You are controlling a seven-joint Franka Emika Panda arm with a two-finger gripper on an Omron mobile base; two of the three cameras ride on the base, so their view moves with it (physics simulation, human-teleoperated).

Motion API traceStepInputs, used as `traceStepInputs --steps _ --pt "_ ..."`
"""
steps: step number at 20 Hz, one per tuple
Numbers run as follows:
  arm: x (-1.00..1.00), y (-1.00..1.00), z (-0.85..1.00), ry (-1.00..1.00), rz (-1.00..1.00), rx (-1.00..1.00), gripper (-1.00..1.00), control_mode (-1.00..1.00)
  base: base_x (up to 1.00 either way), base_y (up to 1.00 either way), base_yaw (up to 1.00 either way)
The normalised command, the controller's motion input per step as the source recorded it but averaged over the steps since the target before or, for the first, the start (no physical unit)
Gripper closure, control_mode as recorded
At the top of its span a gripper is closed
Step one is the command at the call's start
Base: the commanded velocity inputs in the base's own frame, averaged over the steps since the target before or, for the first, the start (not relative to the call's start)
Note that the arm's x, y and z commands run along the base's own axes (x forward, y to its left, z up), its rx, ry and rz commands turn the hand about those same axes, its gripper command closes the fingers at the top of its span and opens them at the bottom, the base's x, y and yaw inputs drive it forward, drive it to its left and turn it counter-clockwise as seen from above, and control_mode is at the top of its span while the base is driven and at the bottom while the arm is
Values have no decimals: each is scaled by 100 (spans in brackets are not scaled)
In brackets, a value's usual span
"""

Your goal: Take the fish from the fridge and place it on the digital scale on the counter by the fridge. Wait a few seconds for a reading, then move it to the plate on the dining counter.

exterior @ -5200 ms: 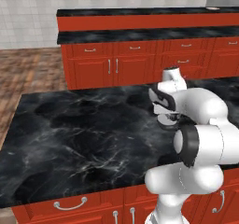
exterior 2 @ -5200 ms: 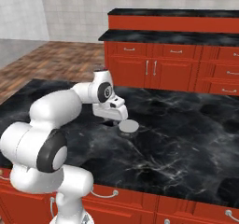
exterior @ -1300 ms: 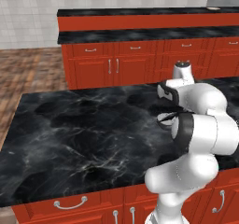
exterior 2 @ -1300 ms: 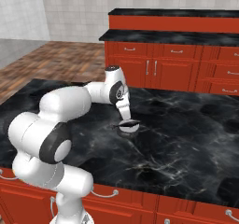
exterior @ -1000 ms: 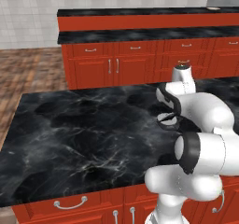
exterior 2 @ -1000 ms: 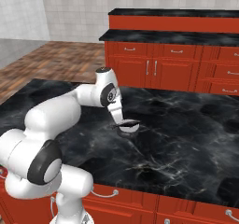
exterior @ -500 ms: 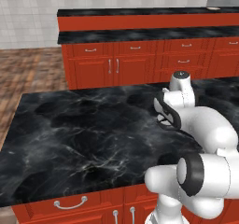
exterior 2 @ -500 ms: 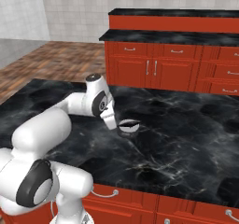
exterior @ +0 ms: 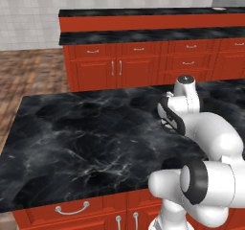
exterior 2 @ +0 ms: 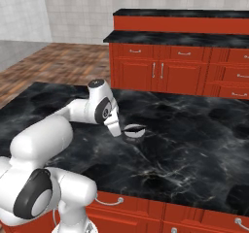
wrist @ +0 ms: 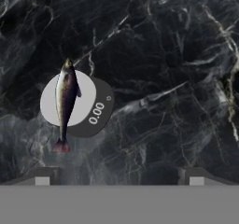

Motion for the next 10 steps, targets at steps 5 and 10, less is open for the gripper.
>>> traceStepInputs --steps 5,10 --pt "0 0 0 0 0 0 -100 -100 0 0 0" --pt "0 0 0 0 0 0 -100 -100 0 0 0"
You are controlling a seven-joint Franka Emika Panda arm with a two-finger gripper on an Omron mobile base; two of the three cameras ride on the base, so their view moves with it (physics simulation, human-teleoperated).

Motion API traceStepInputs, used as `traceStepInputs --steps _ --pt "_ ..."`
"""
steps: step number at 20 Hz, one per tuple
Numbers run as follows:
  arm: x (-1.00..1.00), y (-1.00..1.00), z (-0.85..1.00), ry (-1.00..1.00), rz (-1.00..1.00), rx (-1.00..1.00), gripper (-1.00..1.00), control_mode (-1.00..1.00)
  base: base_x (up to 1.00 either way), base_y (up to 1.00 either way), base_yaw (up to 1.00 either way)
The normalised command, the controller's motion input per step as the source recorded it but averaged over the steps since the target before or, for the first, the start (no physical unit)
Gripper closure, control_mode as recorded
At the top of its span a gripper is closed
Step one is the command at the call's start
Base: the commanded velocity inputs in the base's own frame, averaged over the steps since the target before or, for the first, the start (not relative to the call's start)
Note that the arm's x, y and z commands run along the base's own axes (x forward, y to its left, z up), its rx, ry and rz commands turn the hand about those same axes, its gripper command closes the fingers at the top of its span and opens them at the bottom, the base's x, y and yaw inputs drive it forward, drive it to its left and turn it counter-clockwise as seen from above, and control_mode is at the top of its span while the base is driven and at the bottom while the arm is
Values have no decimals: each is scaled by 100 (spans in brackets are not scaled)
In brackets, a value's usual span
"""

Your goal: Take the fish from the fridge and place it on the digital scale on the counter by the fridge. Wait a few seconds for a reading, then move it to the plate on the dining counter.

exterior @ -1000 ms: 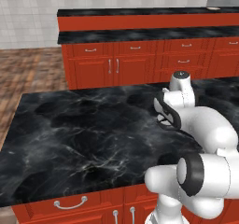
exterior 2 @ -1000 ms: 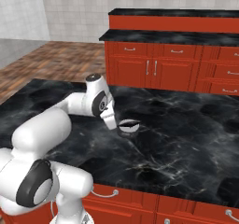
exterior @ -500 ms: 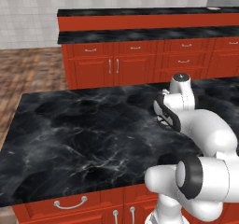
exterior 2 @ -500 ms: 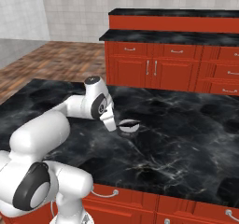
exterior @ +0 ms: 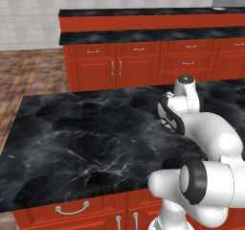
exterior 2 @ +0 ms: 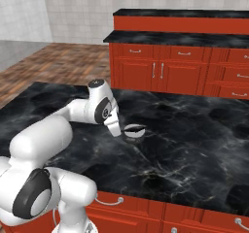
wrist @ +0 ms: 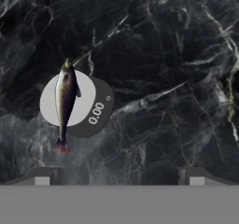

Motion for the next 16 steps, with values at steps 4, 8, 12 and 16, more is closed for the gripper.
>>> traceStepInputs --steps 4,8,12,16 --pt "0 0 0 0 0 0 -100 -100 0 0 0" --pt "0 0 0 0 0 0 -100 -100 0 0 0" --pt "0 0 0 0 0 0 -100 -100 0 0 0" --pt "0 0 0 0 0 0 -100 -100 0 0 0"
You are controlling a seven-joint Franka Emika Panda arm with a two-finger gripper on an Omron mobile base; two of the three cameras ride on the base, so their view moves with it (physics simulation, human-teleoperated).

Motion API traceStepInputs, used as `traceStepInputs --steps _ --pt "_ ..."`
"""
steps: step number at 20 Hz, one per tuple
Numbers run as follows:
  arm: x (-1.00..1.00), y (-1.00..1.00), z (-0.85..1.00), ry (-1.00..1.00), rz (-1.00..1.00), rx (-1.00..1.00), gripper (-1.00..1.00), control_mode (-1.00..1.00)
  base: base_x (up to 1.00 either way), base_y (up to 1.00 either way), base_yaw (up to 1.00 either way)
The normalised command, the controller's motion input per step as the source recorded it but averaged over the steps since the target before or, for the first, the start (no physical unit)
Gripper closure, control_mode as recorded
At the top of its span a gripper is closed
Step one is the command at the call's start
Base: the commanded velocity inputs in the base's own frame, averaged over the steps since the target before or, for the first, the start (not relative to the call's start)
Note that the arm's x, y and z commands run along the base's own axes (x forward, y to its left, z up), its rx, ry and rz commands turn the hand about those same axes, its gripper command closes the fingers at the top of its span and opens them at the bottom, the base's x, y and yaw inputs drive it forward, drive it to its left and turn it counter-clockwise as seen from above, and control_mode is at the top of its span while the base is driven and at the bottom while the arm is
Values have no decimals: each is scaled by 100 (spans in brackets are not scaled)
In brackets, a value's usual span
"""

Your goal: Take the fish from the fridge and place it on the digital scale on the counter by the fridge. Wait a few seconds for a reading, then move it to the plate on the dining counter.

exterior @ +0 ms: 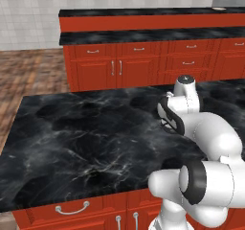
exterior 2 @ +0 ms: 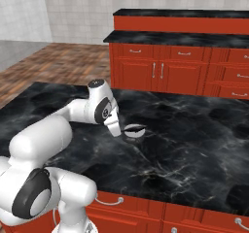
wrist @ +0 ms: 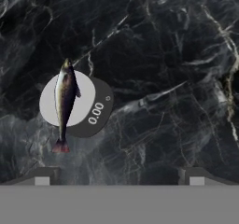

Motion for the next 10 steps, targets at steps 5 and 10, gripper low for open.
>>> traceStepInputs --steps 5,10 --pt "0 0 0 0 0 0 -100 -100 0 0 0" --pt "0 0 0 0 0 0 -100 -100 0 0 0"
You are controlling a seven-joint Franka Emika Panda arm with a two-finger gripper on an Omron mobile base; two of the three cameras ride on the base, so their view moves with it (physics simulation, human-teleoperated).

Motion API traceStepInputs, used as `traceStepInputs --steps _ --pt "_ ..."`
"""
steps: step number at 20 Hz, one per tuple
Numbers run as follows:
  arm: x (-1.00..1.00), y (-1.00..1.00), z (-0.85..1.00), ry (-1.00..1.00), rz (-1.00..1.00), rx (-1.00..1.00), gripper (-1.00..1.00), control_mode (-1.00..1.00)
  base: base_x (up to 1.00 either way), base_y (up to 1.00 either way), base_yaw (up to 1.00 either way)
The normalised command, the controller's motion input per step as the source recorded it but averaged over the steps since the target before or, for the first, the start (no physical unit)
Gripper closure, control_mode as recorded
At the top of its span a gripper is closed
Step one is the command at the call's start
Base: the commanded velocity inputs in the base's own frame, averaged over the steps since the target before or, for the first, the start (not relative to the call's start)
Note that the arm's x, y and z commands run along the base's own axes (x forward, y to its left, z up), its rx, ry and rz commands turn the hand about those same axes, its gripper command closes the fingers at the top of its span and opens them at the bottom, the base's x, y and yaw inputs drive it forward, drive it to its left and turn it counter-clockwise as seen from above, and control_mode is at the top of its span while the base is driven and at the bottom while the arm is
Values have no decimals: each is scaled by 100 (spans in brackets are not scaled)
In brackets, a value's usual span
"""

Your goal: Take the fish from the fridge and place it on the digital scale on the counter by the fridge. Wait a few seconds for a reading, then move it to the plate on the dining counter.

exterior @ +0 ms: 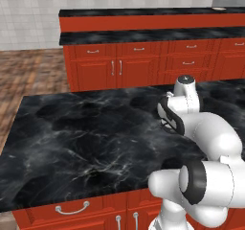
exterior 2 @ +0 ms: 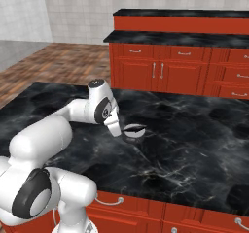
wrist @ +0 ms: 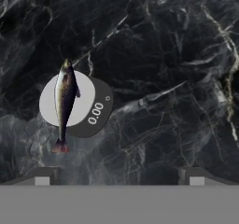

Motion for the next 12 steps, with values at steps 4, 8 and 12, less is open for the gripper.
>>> traceStepInputs --steps 4,8,12 --pt "0 0 0 0 0 0 -100 -100 0 0 0" --pt "0 0 0 0 0 0 -100 -100 0 0 0" --pt "0 0 0 0 0 0 -100 -100 0 0 0"
